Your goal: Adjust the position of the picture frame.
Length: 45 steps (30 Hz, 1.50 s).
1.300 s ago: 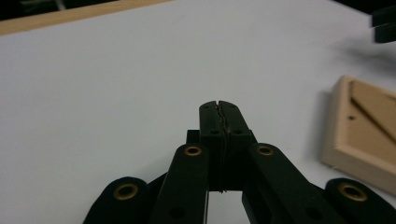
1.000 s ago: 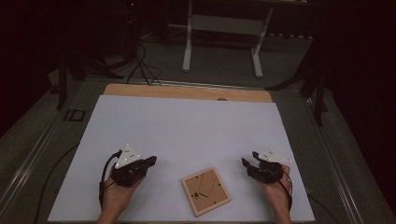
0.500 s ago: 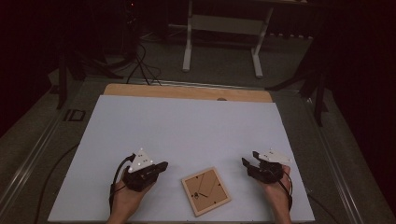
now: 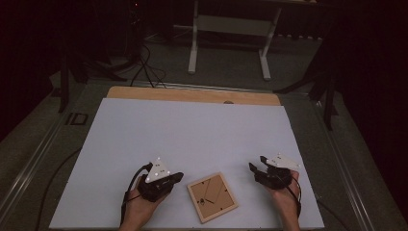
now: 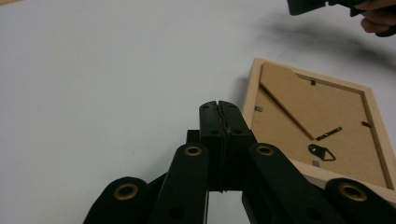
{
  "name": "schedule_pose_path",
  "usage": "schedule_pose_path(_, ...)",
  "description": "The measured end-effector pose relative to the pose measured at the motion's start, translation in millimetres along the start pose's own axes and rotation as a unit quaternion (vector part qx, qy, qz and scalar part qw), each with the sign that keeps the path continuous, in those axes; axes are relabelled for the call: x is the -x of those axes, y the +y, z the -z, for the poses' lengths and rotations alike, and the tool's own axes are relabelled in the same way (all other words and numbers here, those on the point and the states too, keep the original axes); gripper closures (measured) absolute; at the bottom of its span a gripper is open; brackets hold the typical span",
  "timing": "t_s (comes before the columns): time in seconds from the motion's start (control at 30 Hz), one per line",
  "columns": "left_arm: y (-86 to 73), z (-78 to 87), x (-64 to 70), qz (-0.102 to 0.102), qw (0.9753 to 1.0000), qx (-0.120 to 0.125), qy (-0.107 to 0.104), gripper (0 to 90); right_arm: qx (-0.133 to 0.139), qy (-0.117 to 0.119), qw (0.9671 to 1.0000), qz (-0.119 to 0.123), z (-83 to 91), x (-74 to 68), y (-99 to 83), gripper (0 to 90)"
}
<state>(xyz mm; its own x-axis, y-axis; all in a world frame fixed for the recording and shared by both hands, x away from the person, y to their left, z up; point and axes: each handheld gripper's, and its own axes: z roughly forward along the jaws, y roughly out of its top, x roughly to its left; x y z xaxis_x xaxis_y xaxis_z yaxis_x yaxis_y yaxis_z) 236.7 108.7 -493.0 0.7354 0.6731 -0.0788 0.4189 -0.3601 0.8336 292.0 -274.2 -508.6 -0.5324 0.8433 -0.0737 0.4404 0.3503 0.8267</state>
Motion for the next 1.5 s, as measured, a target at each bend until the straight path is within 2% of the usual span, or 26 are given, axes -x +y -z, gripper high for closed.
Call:
schedule_pose_path(0.27,4.4,-12.5,8.8,-0.015,0.9997,-0.006,-0.015,89.4,-0.001,0.001,1.0,0.001,-0.1,-1.3,0.0,45.7)
schedule_pose_path(0.5,6.1,-19.4,12.2,-0.021,0.9995,-0.009,-0.022,89.4,-0.001,0.0,1.0,0.004,-1.0,-2.4,0.1,45.7)
schedule_pose_path(0.83,3.6,-31.3,21.5,-0.034,0.9983,-0.028,-0.037,89.4,0.002,0.001,1.0,0.003,-0.1,-2.7,0.2,45.6)
schedule_pose_path(1.33,-0.7,-41.3,26.6,-0.051,0.9969,-0.052,-0.032,89.4,0.003,0.003,1.0,0.005,0.1,-3.8,0.4,45.6)
schedule_pose_path(1.4,-2.5,-43.9,26.8,-0.053,0.9965,-0.059,-0.027,89.4,0.005,0.003,1.0,0.006,0.2,-3.4,0.4,45.6)
schedule_pose_path(1.5,-2.6,-43.9,25.9,-0.05,0.9967,-0.058,-0.027,89.5,0.004,0.003,1.0,0.006,0.4,-3.3,0.4,45.6)
